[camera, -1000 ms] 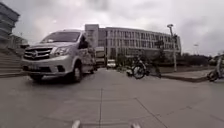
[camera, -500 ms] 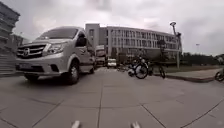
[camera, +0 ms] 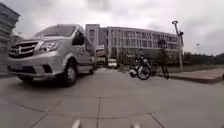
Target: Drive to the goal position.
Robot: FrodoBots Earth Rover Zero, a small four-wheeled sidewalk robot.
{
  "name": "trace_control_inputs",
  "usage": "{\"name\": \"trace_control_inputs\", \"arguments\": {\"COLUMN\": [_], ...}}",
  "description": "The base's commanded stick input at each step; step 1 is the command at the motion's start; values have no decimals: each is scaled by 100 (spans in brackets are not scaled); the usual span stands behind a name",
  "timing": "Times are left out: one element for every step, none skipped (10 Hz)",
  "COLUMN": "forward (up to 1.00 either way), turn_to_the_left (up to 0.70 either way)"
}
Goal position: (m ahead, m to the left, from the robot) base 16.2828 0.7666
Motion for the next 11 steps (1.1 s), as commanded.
{"name": "trace_control_inputs", "arguments": {"forward": [70,70,70,70,70,70,70,70,70,70,70], "turn_to_the_left": [-1,0,0,0,0,0,0,0,0,0,0]}}
